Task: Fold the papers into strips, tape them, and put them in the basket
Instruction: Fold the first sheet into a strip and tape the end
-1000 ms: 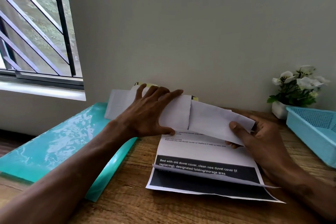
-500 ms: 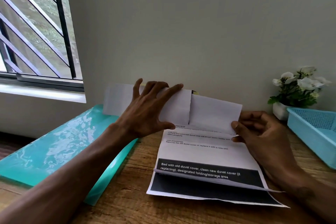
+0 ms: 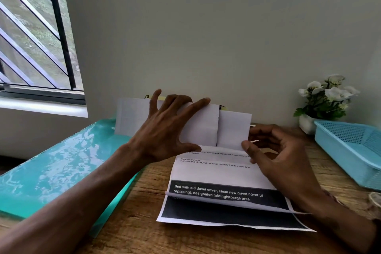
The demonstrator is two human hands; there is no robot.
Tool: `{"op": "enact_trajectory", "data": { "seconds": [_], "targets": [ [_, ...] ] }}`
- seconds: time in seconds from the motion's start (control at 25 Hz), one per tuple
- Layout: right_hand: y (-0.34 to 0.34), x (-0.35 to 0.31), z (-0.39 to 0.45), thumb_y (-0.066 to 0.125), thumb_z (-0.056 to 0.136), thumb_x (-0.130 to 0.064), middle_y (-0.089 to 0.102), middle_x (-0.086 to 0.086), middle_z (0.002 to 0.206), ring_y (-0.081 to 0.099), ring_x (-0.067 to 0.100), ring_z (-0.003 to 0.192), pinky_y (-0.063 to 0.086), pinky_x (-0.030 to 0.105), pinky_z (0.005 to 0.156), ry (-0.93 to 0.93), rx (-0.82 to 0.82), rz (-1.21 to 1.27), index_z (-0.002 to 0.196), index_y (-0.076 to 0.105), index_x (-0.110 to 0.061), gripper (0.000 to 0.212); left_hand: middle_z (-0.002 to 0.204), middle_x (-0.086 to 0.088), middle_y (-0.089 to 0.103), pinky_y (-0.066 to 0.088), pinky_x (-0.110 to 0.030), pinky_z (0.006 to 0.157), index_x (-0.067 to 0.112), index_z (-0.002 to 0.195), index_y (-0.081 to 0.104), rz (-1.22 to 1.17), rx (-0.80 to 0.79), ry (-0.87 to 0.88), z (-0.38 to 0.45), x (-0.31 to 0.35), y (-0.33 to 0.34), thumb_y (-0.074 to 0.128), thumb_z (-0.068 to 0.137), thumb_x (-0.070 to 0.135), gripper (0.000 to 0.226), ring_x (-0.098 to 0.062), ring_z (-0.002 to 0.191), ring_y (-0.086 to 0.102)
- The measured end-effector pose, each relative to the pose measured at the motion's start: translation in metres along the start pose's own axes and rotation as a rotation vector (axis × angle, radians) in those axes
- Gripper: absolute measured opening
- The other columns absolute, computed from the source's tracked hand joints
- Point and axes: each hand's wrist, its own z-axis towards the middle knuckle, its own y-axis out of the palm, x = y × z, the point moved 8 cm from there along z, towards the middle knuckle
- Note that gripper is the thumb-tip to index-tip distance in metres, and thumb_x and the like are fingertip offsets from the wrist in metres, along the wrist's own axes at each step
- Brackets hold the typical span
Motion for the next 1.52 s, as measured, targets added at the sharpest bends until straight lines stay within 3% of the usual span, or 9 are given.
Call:
{"op": "enact_trajectory", "data": {
  "seconds": [0.16,0.28,0.4,0.6,0.8,1.0,1.32,1.4,1.52],
  "targets": [
    [0.008,-0.010,-0.005,0.080,0.081,-0.048,0.064,-0.022,0.128,0.068,0.000,0.108,0.061,0.019,0.081,-0.073,-0.072,-0.126,0.124,0.067,-0.042,0.046,0.141,0.001,0.047,0.007,-0.065,0.123,0.037,0.164,0.019,0.000,-0.007,0.016,0.001,0.009,0.001,0.063,0.075,0.085,0.110,-0.022,0.139,0.042],
    [0.014,-0.012,-0.006,0.076,0.077,-0.062,0.044,-0.020,0.149,0.063,0.006,0.119,0.059,0.027,0.092,-0.116,-0.133,-0.196,0.132,0.062,-0.046,0.059,0.141,-0.001,0.047,0.008,-0.066,0.124,0.036,0.164,0.020,0.007,-0.001,0.024,0.001,0.011,0.001,0.061,0.075,0.086,0.110,-0.024,0.138,0.042],
    [0.018,-0.012,-0.006,0.068,0.075,-0.079,0.031,-0.024,0.158,0.061,0.008,0.122,0.059,0.034,0.096,-0.122,-0.177,-0.285,0.138,0.055,-0.051,0.071,0.141,-0.002,0.047,0.008,-0.065,0.124,0.035,0.164,0.021,-0.001,0.012,0.032,0.001,0.013,0.000,0.061,0.076,0.086,0.110,-0.024,0.138,0.043],
    [0.023,-0.017,-0.010,0.065,0.069,-0.084,0.019,-0.027,0.162,0.059,0.010,0.124,0.059,0.042,0.098,-0.154,-0.231,-0.353,0.141,0.052,-0.052,0.080,0.141,-0.005,0.048,0.009,-0.064,0.124,0.032,0.164,0.023,-0.011,0.021,0.048,0.003,0.021,0.001,0.064,0.076,0.084,0.110,-0.026,0.136,0.043],
    [0.028,-0.021,-0.011,0.064,0.070,-0.083,0.009,-0.026,0.166,0.035,0.004,0.146,0.049,0.047,0.110,-0.197,-0.267,-0.388,0.143,0.053,-0.047,0.082,0.140,-0.006,0.049,0.011,-0.065,0.124,0.031,0.164,0.026,-0.014,0.039,0.080,0.003,0.030,-0.001,0.064,0.076,0.083,0.108,-0.027,0.135,0.045],
    [0.033,-0.026,-0.015,0.065,0.071,-0.081,0.002,-0.026,0.167,0.024,-0.006,0.148,0.038,0.033,0.108,-0.225,-0.322,-0.385,0.136,0.054,-0.056,0.070,0.135,-0.005,0.050,0.016,-0.063,0.123,0.031,0.163,0.030,-0.021,0.080,0.106,0.002,0.041,-0.007,0.065,0.078,0.081,0.105,-0.027,0.130,0.048],
    [0.042,-0.017,-0.016,0.055,0.067,-0.091,-0.022,-0.040,0.159,0.002,0.002,0.157,0.017,0.019,0.114,-0.157,-0.429,-0.474,0.155,0.034,-0.048,0.100,0.136,-0.007,0.050,0.024,-0.055,0.121,0.028,0.161,0.035,-0.043,0.123,0.156,0.001,0.055,-0.009,0.067,0.081,0.075,0.098,-0.026,0.128,0.044],
    [0.043,-0.015,-0.016,0.052,0.069,-0.092,-0.019,-0.042,0.157,0.003,0.005,0.158,0.018,0.025,0.119,-0.139,-0.438,-0.477,0.155,0.036,-0.048,0.097,0.137,-0.007,0.051,0.027,-0.053,0.120,0.027,0.161,0.035,-0.036,0.131,0.157,0.001,0.057,-0.011,0.067,0.082,0.075,0.097,-0.027,0.128,0.045],
    [0.030,-0.032,-0.014,0.067,0.083,-0.068,0.022,-0.015,0.164,0.033,0.008,0.150,0.041,0.035,0.118,-0.261,-0.268,-0.387,0.145,0.053,-0.039,0.070,0.138,-0.007,0.050,0.032,-0.050,0.116,0.026,0.161,0.034,-0.040,0.142,0.148,0.002,0.059,-0.012,0.066,0.084,0.073,0.095,-0.027,0.128,0.045]
  ]
}}
